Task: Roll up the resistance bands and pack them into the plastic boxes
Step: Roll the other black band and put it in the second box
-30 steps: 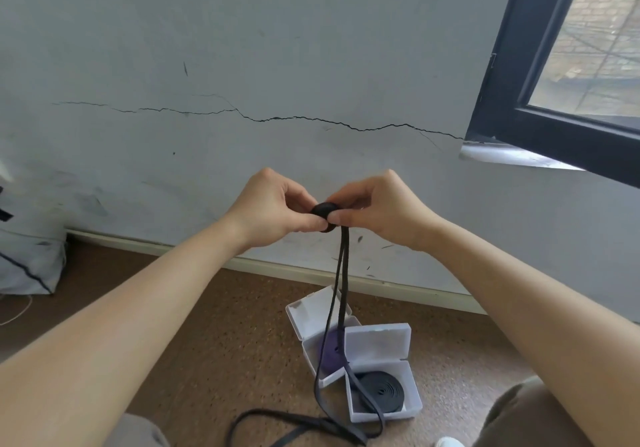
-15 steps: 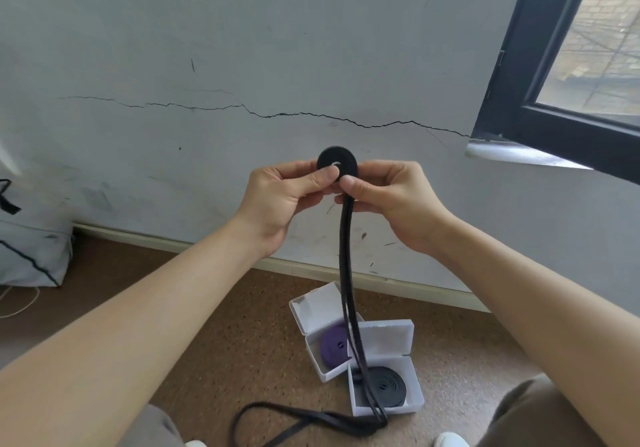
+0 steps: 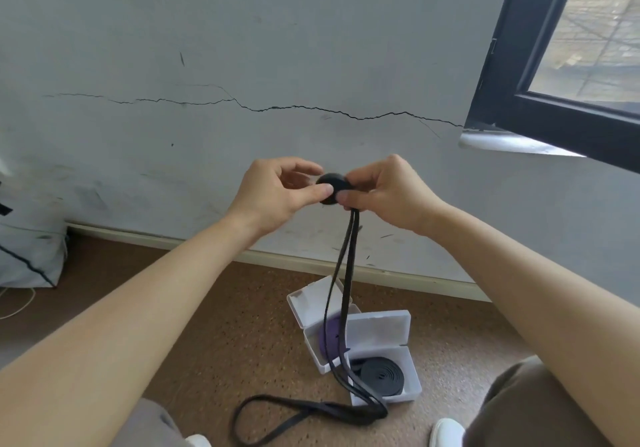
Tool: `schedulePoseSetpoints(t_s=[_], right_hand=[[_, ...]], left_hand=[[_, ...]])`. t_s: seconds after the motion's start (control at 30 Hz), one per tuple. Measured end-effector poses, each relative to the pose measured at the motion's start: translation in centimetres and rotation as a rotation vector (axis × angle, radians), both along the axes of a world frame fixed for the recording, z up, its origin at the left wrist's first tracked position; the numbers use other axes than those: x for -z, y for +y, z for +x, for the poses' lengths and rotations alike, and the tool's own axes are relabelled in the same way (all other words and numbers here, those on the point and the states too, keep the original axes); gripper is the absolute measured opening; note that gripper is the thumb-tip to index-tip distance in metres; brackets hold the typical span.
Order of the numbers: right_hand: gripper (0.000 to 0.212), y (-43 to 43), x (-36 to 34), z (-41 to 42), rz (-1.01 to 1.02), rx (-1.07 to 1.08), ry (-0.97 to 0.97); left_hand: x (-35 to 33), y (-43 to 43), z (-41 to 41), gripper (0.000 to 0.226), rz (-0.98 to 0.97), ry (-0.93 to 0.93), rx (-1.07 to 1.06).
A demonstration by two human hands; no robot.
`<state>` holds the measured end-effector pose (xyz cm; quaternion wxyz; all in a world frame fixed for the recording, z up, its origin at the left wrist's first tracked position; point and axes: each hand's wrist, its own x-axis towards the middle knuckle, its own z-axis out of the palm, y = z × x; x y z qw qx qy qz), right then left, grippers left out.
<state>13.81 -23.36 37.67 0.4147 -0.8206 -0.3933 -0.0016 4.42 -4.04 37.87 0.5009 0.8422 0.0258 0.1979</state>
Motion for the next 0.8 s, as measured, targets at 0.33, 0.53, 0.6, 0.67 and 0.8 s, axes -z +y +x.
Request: schedulePoseSetpoints(t_s=[0.33,0.53,0.6,0.67,0.8], right_hand=[[0.012,0.9,0.9,-0.7,-0.423,-0.143,-0.259],[0.013,0.8,1.2,-0.4,-0.257,-0.093,-0.176],[0.018,0.4,0.9,-0.2,-0.133,-0.058,-0.082],[0.02,0.1,0.6,-0.2,-0.015,-0.049,0.043],[0.019,-0.3,0.3,-0.3,0.172,-0.078,0.265]], left_hand=[[0.4,-0.3,-0.5,0.013,0.594,0.141,0.1],[0.3,-0.3,-0.3,0.007,0.52,0.064,0.089],[0.2,0.1,-0.2,0.008,0.436,0.018,0.072],[0.2,0.4,-0.1,0.01,0.336,0.0,0.058],[-0.1,0.3,-0.1,0.013,0.011,-0.02,0.079]])
